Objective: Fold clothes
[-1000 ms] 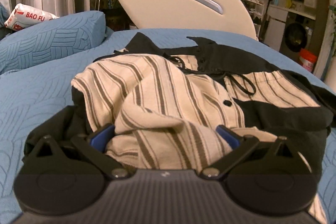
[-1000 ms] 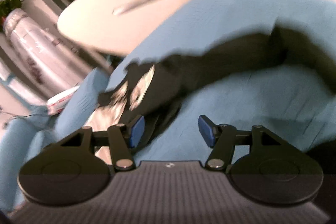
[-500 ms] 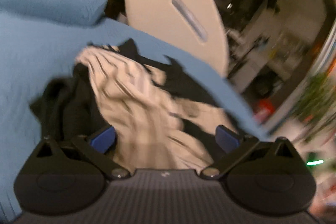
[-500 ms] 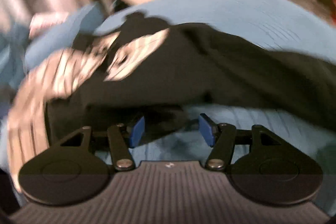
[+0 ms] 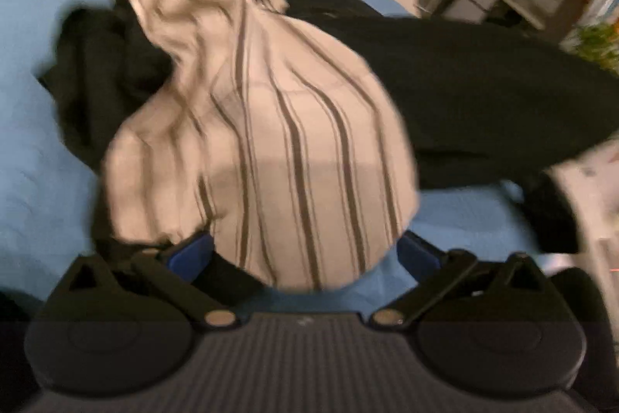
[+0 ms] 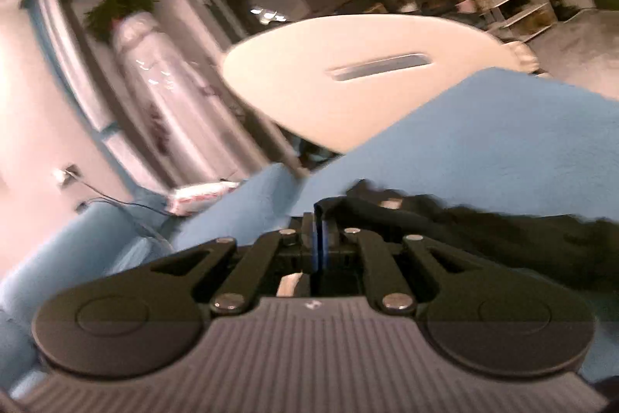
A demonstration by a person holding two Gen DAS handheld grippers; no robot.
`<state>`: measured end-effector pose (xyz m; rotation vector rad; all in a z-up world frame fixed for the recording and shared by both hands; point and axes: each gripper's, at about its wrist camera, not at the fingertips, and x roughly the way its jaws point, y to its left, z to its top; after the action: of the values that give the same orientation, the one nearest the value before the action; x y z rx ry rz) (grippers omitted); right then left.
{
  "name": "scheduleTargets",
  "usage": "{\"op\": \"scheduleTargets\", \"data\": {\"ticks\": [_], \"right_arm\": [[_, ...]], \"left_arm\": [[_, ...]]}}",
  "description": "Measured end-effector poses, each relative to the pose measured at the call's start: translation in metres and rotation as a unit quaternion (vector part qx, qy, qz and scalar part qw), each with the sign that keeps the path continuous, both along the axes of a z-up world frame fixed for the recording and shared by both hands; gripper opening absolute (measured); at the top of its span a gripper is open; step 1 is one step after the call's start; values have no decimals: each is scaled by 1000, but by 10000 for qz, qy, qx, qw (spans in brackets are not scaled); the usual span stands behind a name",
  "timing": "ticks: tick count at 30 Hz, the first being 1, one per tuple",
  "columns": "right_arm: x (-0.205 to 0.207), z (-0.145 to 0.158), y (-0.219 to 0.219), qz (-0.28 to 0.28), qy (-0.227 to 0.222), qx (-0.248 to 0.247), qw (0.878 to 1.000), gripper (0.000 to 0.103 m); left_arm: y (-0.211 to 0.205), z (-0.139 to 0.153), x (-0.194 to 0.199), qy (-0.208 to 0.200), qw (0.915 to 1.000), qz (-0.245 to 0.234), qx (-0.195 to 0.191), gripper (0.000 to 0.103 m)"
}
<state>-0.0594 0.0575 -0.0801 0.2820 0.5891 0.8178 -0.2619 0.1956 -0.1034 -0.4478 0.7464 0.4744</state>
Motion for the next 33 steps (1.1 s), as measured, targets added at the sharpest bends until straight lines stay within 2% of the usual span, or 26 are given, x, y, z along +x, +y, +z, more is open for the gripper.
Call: {"op": "scheduleTargets", "data": {"ticks": [2, 3, 4, 6, 7, 8, 9, 10, 11, 12, 13, 14, 15, 16, 17, 18, 19, 21, 22, 23, 25, 26, 27, 28, 31, 33], "right_arm": [[8, -14, 0, -146, 287, -552, 9980, 6], [16, -29, -1, -134, 640, -971, 9931, 7], [18, -36, -2, -116, 788, -1118, 9905, 8], [19, -40, -3, -221, 807, -1225, 9889, 9], [18, -41, -4, -367, 757, -1301, 9879, 9], [17, -40, -3, -421, 739, -1323, 9875, 10], [17, -39, -4, -522, 707, -1341, 9871, 13], [17, -38, -3, -740, 614, -1404, 9854, 24], [16, -38, 0, -889, 539, -1464, 9837, 30], [15, -37, 1, -1112, 444, -1570, 9803, 41], [16, -37, 0, -1191, 418, -1607, 9789, 49], [17, -37, -1, -1202, 422, -1612, 9787, 53], [17, -37, -1, -1122, 404, -1695, 9783, 59], [17, -37, 0, -1008, 378, -1806, 9776, 60], [9, -36, 9, -743, 80, -2050, 9759, 60], [4, -35, 10, -618, -66, -2137, 9749, 62], [-5, -33, 17, -278, -308, -2149, 9758, 62], [-29, -28, 39, 671, -859, -2128, 9710, 61], [-53, -30, 67, 1457, -1181, -2094, 9597, 61], [-73, -34, 88, 1972, -1461, -2132, 9457, 61], [-105, -43, 122, 2709, -1951, -2254, 9153, 61], [-126, -55, 145, 2989, -2509, -2491, 8864, 61], [-150, -70, 170, 3220, -3174, -2782, 8475, 61], [-155, -70, 174, 3218, -3375, -2822, 8384, 60], [-151, -53, 162, 2968, -3474, -2676, 8483, 60], [-148, -41, 154, 2800, -3539, -2576, 8544, 53]], "left_arm": [[-2, 5, 1, 41, 9976, 109, 685, 103], [-2, 6, 2, 75, 9966, 63, 820, 102], [-5, 6, 4, 139, 9944, -103, 1046, 99], [-11, 8, 9, 253, 9896, -496, 1327, 89], [-12, 8, 13, 329, 9867, -720, 1419, 68], [-9, 10, 17, 369, 9857, -903, 1371, 30], [2, 16, 18, 337, 9881, -906, 1198, 14], [14, 22, 19, 283, 9904, -887, 1020, 10], [31, 35, 14, -1, 9949, -629, 792, 9], [50, 50, 2, -329, 9972, -281, 617, 9], [67, 64, -8, -627, 9970, 37, 456, 9], [74, 67, -10, -686, 9967, 107, 410, 12], [108, 86, -27, -973, 9939, 499, 150, 16], [122, 91, -33, -981, 9928, 671, 145, 28], [135, 94, -40, -892, 9917, 883, 278, 40], [141, 94, -44, -743, 9912, 1014, 410, 44], [148, 93, -49, -599, 9904, 1136, 520, 57], [152, 86, -59, -549, 9904, 1221, 348, 76], [152, 84, -64, -578, 9899, 1264, 270, 77], [148, 84, -67, -610, 9900, 1248, 253, 78], [138, 84, -72, -723, 9902, 1186, 147, 82], [135, 84, -72, -771, 9903, 1152, 108, 84], [130, 86, -72, -824, 9906, 1090, 100, 85], [124, 87, -73, -876, 9908, 1027, 92, 85], [112, 96, -76, -1043, 9912, 819, 47, 85], [106, 102, -81, -1146, 9909, 705, 18, 86]]}}
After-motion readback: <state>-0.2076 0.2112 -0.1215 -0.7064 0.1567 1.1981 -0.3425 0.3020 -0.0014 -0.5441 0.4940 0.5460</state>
